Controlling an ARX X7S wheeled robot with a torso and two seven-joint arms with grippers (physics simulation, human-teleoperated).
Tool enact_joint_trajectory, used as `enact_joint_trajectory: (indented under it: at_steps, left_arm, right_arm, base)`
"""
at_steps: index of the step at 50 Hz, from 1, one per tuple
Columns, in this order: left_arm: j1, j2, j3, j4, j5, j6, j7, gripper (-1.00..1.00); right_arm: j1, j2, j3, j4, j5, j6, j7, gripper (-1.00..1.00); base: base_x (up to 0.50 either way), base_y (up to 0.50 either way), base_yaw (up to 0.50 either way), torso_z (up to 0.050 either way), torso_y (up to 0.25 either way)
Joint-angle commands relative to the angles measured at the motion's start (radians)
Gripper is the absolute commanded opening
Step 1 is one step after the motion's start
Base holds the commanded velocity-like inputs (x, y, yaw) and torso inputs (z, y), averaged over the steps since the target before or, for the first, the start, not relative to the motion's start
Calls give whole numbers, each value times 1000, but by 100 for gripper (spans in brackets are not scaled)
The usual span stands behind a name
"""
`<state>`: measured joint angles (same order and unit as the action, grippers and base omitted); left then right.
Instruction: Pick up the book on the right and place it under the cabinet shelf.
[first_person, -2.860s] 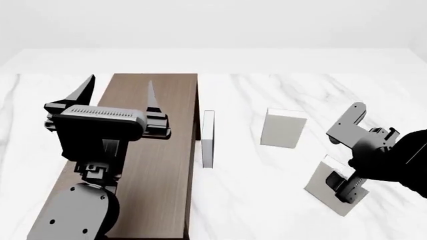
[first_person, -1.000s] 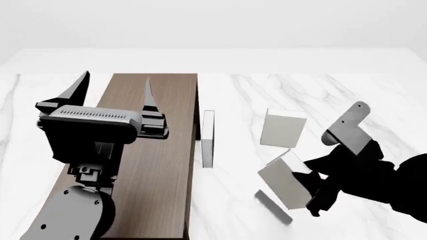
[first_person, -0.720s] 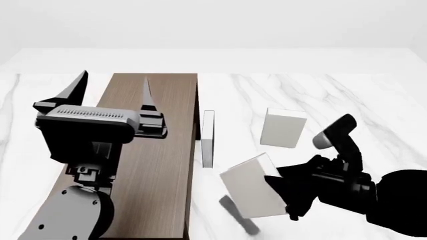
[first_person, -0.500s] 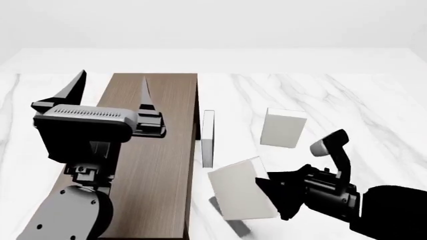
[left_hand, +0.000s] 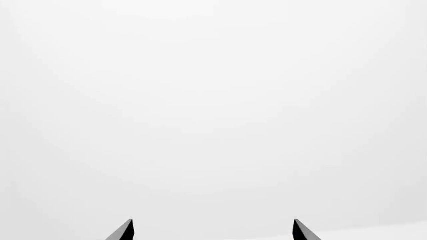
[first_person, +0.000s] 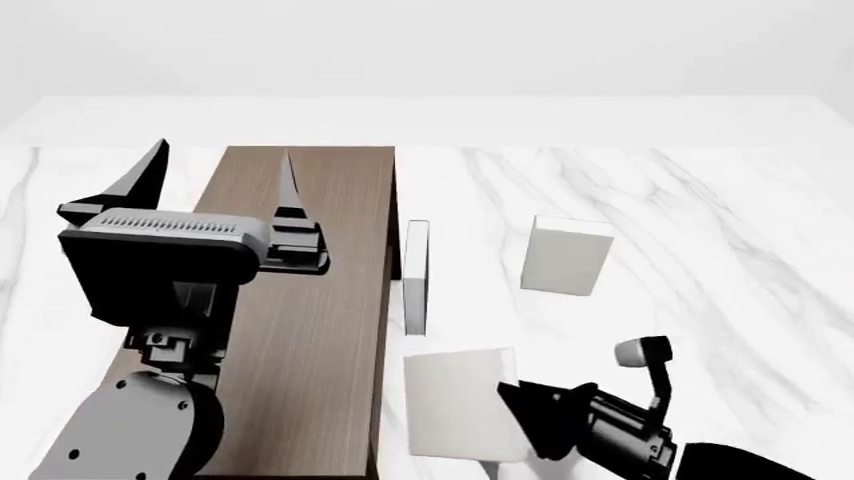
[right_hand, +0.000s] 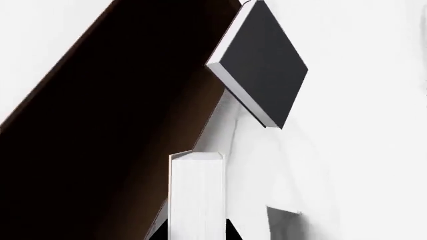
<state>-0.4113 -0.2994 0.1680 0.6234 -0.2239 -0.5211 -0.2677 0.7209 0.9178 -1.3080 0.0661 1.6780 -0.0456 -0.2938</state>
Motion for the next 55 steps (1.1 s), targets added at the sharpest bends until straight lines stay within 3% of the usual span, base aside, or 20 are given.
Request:
enact_joint_trajectory:
  at_steps: [1,18,55]
  left_arm:
    - [-1,-3,0,-2,-5,3,-3,100]
    - [1,-8,7,-8,-7,14,-8,100]
    - [0,-19,4,3,-27,11,-22,100]
  right_arm:
    - [-61,-99,48,141,57,-70,-107,-100]
    - [-73,-282,47,470,177,13,-212,-100]
    - [8,-581,-93,974,155,292,-280,-100]
  base:
    - [0,0,0,0,0]
    - [0,0,0,0,1]
    - [2,0,3,0,-3]
